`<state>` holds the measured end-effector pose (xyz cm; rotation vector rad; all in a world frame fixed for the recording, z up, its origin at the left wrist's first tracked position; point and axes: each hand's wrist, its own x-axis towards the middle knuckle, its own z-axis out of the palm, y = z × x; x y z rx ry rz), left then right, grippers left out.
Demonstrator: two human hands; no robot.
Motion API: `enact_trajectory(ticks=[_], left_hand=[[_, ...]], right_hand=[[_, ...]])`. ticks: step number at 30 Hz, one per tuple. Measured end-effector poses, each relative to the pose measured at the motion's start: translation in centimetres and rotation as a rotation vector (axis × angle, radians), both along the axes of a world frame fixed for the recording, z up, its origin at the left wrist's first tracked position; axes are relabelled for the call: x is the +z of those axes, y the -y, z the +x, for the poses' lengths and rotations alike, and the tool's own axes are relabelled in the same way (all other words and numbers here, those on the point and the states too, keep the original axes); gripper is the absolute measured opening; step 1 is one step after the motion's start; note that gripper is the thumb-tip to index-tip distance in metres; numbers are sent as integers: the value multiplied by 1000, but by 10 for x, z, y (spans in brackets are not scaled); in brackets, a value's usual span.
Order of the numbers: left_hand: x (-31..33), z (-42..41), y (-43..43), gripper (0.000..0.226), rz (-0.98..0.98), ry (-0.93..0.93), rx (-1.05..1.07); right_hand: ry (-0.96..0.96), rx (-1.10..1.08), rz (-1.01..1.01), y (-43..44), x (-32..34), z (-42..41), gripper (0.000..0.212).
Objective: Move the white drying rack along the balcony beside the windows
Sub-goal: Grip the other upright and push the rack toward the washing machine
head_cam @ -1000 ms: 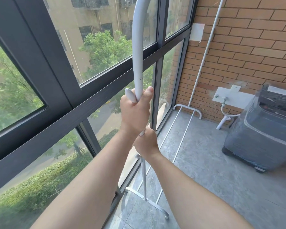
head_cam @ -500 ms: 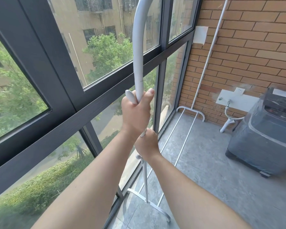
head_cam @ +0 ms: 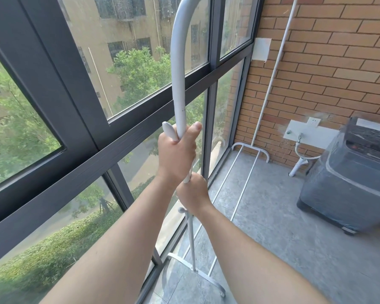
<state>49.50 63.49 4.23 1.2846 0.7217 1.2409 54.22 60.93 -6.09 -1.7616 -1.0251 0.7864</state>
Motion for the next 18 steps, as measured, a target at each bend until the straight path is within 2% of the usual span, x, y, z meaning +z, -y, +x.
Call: enact_trajectory(ticks=[3,9,11,14,18], left_hand=[[-2,-2,-1,42,22,-18,-25],[-2,-3,1,49,1,-12,-49],[-1,-3,2,49,-1,-19,-41],[-1,-3,2,41,-3,-30,-26],[0,-2,3,44,-5,-34,-13]], right_hand=[[30,32,5,5,3,1,21],[-143,16,-59,9,8,5,13],[-165,40,-83,9,10,6,20],[-59,86,-99,9,14,9,24],[22,120,-115,11,17,12,35]])
